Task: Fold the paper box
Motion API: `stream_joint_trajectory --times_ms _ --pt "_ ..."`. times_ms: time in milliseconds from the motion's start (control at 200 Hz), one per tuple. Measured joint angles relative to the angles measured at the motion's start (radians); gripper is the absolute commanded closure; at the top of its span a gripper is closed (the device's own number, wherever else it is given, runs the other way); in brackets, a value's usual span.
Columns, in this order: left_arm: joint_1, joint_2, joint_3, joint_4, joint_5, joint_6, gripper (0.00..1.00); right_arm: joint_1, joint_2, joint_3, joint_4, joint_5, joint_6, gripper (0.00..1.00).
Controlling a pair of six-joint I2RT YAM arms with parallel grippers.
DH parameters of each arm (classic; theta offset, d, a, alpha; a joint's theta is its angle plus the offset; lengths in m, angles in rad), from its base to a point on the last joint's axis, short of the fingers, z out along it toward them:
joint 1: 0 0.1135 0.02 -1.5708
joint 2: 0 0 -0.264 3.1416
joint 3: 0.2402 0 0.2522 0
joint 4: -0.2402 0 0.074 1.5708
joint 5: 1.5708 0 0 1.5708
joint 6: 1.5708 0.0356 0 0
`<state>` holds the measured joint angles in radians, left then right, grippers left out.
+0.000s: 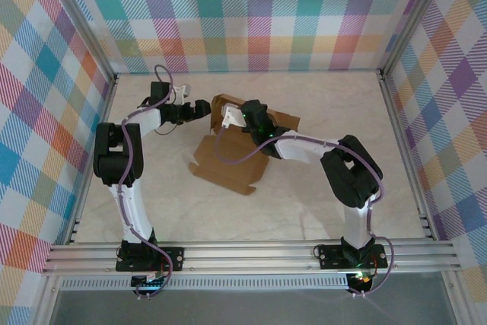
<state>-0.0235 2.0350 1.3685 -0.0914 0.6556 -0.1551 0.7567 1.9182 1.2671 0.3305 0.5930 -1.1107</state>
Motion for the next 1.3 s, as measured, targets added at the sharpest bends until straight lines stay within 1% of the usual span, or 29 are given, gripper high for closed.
stream_joint_trajectory --times_ms 175,335,560,780,900,1110,1300 --pt "0.029 -0.021 -0.055 0.06 -0.002 -0.041 0.02 0.013 0.0 -0.075 0.16 0.002 -0.103 1.0" --pt "0.034 -0.028 -0.07 0.099 0.002 -0.062 0.02 0.021 0.0 -0.114 0.256 0.002 -0.171 1.0" --pt "0.034 -0.028 -0.07 0.102 0.022 -0.065 0.11 0.024 0.0 -0.157 0.404 0.002 -0.25 1.0" --pt "0.035 -0.028 -0.095 0.134 0.025 -0.09 0.07 0.03 0.034 -0.177 0.587 0.002 -0.361 1.0" --pt "0.041 -0.028 -0.109 0.145 0.023 -0.119 0.06 0.031 0.063 -0.195 0.632 0.001 -0.395 1.0" --pt "0.055 -0.028 -0.109 0.148 0.024 -0.138 0.06 0.031 0.114 -0.213 0.698 0.002 -0.432 1.0" --pt "0.055 -0.028 -0.109 0.146 0.024 -0.137 0.1 0.031 0.141 -0.237 0.795 0.002 -0.463 1.0"
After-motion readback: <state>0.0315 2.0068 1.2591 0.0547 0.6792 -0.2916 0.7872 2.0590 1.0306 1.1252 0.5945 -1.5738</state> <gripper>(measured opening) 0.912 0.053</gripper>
